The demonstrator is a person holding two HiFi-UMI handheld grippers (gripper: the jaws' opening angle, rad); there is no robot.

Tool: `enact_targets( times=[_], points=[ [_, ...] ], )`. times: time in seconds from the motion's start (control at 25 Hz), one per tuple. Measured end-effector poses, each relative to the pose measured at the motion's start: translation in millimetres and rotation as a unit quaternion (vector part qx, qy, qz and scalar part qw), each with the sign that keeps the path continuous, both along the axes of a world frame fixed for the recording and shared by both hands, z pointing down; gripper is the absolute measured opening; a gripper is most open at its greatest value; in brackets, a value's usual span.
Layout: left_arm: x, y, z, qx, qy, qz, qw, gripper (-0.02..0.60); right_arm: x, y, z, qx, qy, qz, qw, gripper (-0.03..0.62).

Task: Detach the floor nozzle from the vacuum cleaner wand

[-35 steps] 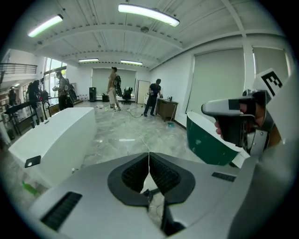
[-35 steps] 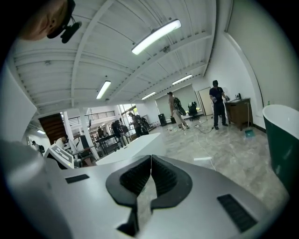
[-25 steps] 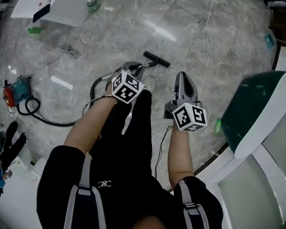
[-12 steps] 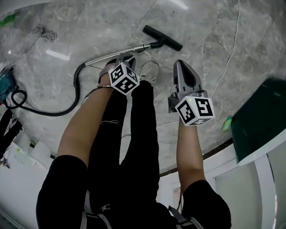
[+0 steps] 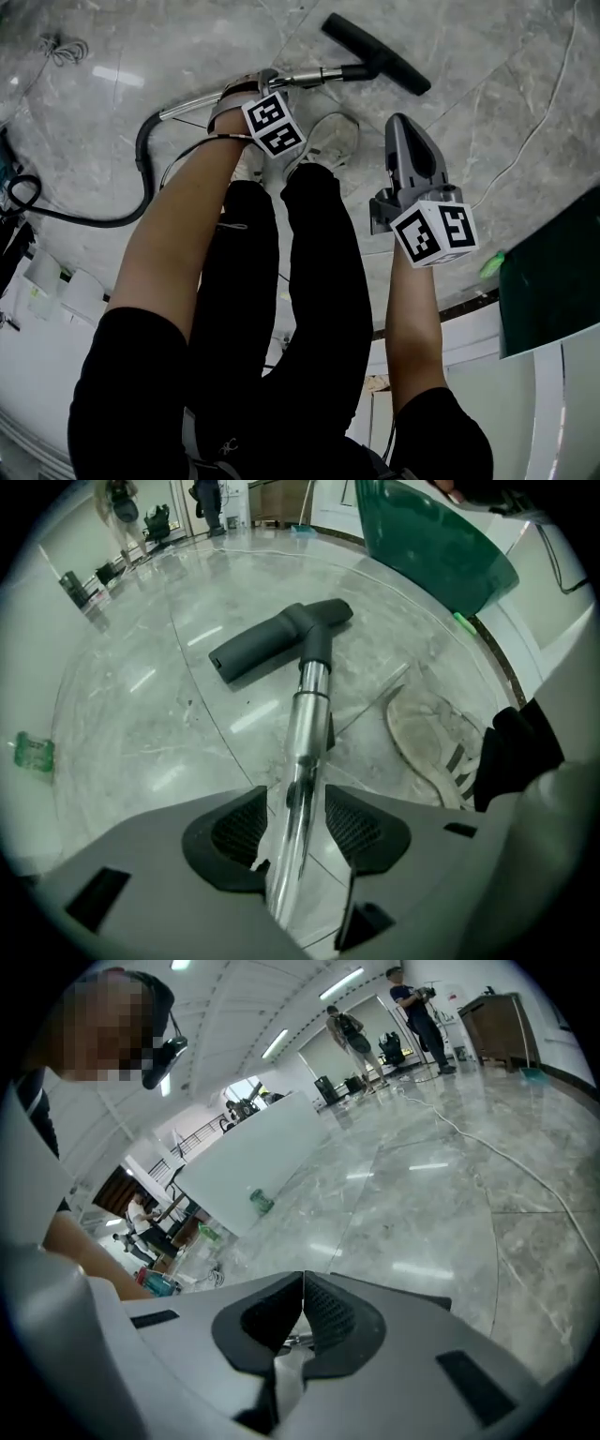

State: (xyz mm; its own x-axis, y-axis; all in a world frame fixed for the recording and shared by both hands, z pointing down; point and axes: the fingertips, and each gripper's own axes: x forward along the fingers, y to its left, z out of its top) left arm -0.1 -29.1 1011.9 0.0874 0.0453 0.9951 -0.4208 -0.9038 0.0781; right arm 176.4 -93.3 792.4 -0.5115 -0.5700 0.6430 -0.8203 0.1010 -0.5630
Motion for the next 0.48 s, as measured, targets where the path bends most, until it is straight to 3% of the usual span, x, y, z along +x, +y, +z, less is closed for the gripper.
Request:
enact_targets(
  times=[0.08,0.24,0.48],
  points=[
    [-2.0,1.3,12.2,-0.005,0.001,0.005,1.0000,0.178,-8.0,9.9,11.4,-0.011,0.000,-0.007,1.000,0.017],
    [-5.6,6.8,31.4,-0.012,-0.013,0.056,0.9983,0.178,-14.4,3.5,20.3,-0.004,-0.024,0.016,1.000,0.017],
    [-9.0,9.3,48.5,-0.020,-0.037,0.047,0.9980,0.176,-14.8,7.1,32.3,-0.020,-0.037,0.055,0.998,0.017]
  ],
)
